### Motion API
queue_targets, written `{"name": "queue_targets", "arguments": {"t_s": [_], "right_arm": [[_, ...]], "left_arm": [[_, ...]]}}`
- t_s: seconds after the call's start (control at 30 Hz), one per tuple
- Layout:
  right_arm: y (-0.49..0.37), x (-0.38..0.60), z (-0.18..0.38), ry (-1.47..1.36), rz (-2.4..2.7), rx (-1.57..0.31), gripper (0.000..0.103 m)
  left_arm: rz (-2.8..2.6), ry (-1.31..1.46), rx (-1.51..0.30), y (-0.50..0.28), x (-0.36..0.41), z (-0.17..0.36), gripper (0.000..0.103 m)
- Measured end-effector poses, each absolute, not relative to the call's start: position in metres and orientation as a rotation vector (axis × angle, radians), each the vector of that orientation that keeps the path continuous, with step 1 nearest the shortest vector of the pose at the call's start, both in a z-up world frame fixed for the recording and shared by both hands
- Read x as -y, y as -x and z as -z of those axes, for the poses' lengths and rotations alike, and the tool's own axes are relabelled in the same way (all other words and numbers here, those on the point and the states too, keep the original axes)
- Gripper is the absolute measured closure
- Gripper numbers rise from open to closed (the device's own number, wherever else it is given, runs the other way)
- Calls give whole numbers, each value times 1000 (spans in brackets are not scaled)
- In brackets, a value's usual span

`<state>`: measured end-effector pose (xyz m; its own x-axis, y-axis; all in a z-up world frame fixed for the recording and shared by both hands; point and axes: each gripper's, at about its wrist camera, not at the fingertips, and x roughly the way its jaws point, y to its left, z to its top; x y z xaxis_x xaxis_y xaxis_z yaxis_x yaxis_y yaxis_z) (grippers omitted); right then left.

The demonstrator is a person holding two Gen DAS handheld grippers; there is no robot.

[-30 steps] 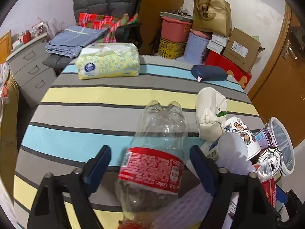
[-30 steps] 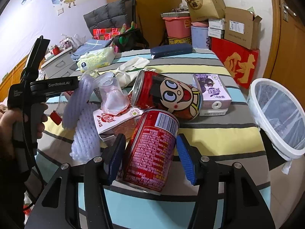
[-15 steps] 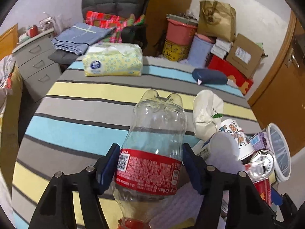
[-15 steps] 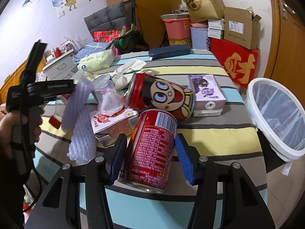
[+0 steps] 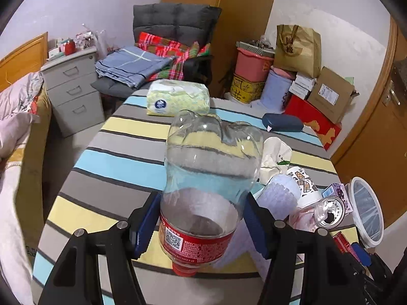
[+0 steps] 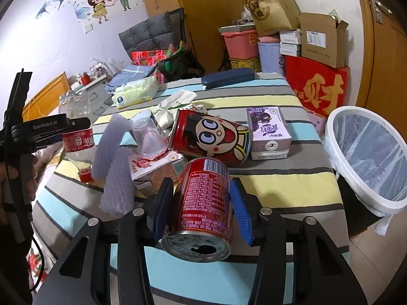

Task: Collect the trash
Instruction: 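Close the left tool on the bottle while the right tool grasps the red cartoon can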

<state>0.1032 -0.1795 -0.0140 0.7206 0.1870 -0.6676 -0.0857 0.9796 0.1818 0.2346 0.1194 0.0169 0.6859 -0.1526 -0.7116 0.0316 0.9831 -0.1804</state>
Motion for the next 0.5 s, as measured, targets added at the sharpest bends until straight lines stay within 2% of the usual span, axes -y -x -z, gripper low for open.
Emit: {"name": "queue_targets", "arguments": {"t_s": [0.2, 0.23, 0.27, 0.3, 0.47, 0.5], "right_arm": [[-98, 189, 12, -163, -167, -736, 62], [-98, 191, 12, -170, -167, -737, 72], [-96, 193, 11, -177, -172, -728, 95], [-96, 194, 11, -176, -168, -728, 99], [-100, 196, 24, -217, -228, -809, 98], [-99, 196, 24, -228, -239, -812, 93]], "left_arm": [[100, 166, -768, -212, -118, -30, 39], [105, 162, -755, -207, -117, -34, 39], [109, 158, -746, -203, -115, -37, 39], [110, 160, -735, -198, -115, -40, 39], [126, 167, -723, -183, -112, -45, 39], [125, 173, -721, -179, -113, -46, 39]]}}
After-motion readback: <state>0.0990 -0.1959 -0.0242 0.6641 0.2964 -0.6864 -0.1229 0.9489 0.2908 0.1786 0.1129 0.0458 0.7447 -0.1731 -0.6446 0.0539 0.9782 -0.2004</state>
